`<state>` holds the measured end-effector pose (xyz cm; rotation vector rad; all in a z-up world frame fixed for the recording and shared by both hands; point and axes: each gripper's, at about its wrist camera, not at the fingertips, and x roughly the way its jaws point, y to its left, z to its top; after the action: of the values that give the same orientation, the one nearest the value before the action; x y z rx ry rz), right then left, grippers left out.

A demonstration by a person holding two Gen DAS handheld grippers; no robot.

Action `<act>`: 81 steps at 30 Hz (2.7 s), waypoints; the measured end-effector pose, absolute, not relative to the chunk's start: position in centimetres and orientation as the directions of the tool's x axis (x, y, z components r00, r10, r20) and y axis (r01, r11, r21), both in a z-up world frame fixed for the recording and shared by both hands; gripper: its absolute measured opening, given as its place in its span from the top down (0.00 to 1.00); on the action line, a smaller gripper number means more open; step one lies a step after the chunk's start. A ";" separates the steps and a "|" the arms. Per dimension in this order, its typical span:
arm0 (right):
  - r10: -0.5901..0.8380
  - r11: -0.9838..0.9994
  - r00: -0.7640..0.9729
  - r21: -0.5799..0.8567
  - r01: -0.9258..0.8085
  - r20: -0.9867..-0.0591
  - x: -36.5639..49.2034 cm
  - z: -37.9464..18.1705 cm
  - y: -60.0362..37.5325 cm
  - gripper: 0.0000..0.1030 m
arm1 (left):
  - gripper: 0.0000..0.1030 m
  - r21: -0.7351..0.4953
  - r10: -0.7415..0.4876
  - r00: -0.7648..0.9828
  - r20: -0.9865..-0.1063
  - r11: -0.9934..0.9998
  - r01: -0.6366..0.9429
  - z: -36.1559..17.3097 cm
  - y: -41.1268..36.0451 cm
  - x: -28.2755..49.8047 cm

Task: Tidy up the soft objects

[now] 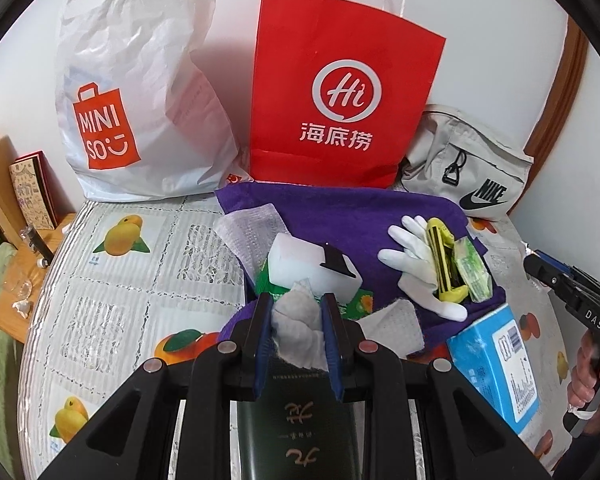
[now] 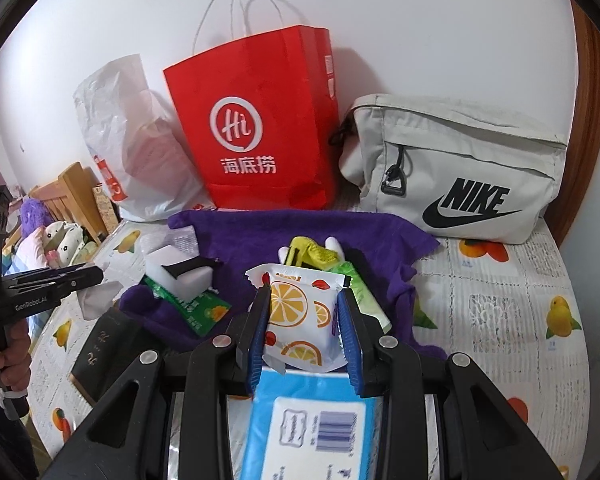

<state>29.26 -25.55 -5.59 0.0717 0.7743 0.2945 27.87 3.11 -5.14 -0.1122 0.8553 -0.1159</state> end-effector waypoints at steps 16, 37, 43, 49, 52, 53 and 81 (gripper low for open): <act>0.248 0.968 0.679 0.160 -0.191 -0.691 33.7 -7.0 -27.4 0.68 | 0.78 -0.129 -0.123 0.608 -0.785 0.991 0.034 -7.6 3.4 31.5; 0.260 0.964 0.639 0.153 -0.218 -0.724 39.1 -9.5 -25.8 0.66 | 0.78 -0.126 -0.121 0.562 -0.818 0.992 0.031 -10.0 3.1 34.5; 0.283 0.957 0.614 0.174 -0.232 -0.736 40.0 -10.4 -25.0 0.65 | 0.77 -0.133 -0.126 0.553 -0.824 0.991 0.028 -10.6 3.2 34.9; 0.285 0.954 0.598 0.163 -0.250 -0.749 40.7 -10.8 -23.9 0.60 | 0.76 -0.141 -0.130 0.556 -0.821 0.990 0.023 -10.7 3.4 35.0; 0.281 0.955 0.598 0.157 -0.252 -0.751 40.7 -10.9 -23.7 0.59 | 0.76 -0.140 -0.134 0.559 -0.819 0.990 0.032 -10.5 3.3 34.9; 0.282 0.954 0.596 0.156 -0.255 -0.751 40.7 -10.9 -23.7 0.56 | 0.76 -0.139 -0.133 0.560 -0.818 0.990 0.032 -10.5 3.3 34.9; 0.216 0.975 0.707 0.114 -0.190 -0.673 29.4 -4.0 -23.9 0.12 | 0.46 -0.146 -0.119 0.640 -0.759 0.989 0.011 -4.3 4.0 26.7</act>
<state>29.42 -23.88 -4.04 0.0369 0.7523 0.2256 26.72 4.03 -4.29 -0.1319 0.8737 -0.0745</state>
